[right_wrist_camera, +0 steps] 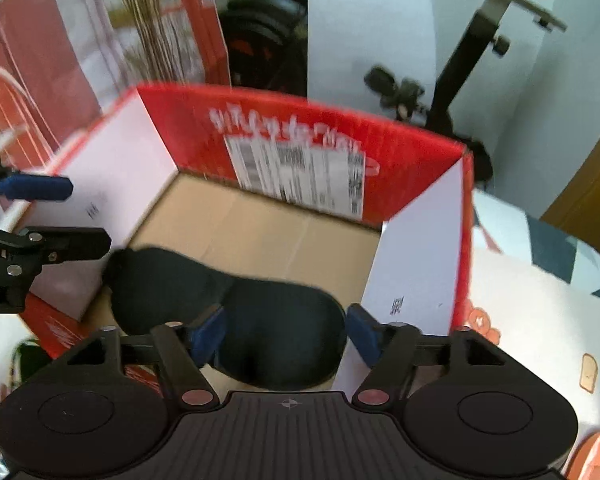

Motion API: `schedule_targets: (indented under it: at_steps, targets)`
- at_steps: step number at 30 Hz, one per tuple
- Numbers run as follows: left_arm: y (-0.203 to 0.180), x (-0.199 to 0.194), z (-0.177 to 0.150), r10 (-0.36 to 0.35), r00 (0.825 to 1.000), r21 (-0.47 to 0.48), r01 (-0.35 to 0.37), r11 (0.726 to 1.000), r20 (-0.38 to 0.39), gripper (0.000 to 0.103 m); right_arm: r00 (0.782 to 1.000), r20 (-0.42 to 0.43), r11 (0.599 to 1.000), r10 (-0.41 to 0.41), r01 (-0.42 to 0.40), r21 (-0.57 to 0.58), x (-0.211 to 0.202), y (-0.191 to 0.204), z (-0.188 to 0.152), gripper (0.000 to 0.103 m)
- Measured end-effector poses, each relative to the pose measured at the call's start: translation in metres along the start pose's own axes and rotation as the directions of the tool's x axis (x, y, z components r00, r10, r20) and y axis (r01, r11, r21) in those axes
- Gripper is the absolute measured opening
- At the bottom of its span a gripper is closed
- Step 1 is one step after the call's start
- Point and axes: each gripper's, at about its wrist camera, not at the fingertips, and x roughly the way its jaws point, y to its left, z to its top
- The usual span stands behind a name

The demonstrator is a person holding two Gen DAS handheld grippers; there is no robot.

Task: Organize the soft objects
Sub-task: 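Open both grippers to drop the eye mask inside the box, then move both grippers to the blue-and-white bag beside the box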

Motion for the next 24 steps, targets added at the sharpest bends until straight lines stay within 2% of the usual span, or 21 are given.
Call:
schedule_targets:
  at_steps: [2,4,6,9,14,19,24]
  targets:
    - [-0.001,-0.015,-0.004,0.004,0.999,-0.011,-0.003,1.000,0.046,0.072,0.998,0.056,1.000,0.019,-0.019,0.006,-0.017,0.000,-0.004,0.068]
    - [-0.001,-0.031,-0.009,0.009,0.996,-0.024,-0.007,1.000,0.088,0.074,0.993,0.113,0.999,0.041,-0.043,0.015,-0.034,-0.002,-0.011,0.076]
    - [-0.001,-0.047,-0.018,0.016,0.991,-0.042,-0.011,0.999,0.131,0.077,0.982,0.181,0.998,0.052,-0.057,0.022,-0.052,-0.003,-0.021,0.093]
    - [0.000,-0.068,-0.034,0.033,0.983,-0.071,-0.021,0.997,0.179,0.084,0.963,0.263,0.997,0.058,-0.069,0.032,-0.071,-0.007,-0.038,0.103]
    - [0.006,-0.087,-0.068,0.024,0.982,-0.113,-0.003,0.994,0.185,0.095,0.942,0.323,0.986,0.087,-0.128,0.107,-0.090,-0.021,-0.066,0.103]
    - [0.006,-0.095,-0.106,0.016,0.985,-0.146,0.010,0.989,0.175,0.097,0.922,0.380,0.986,0.077,-0.128,0.109,-0.102,-0.022,-0.107,0.103]
    - [0.005,-0.097,-0.144,0.019,0.994,-0.212,0.004,0.977,0.108,0.097,0.926,0.376,0.995,0.043,-0.075,0.072,-0.106,-0.014,-0.149,0.103]
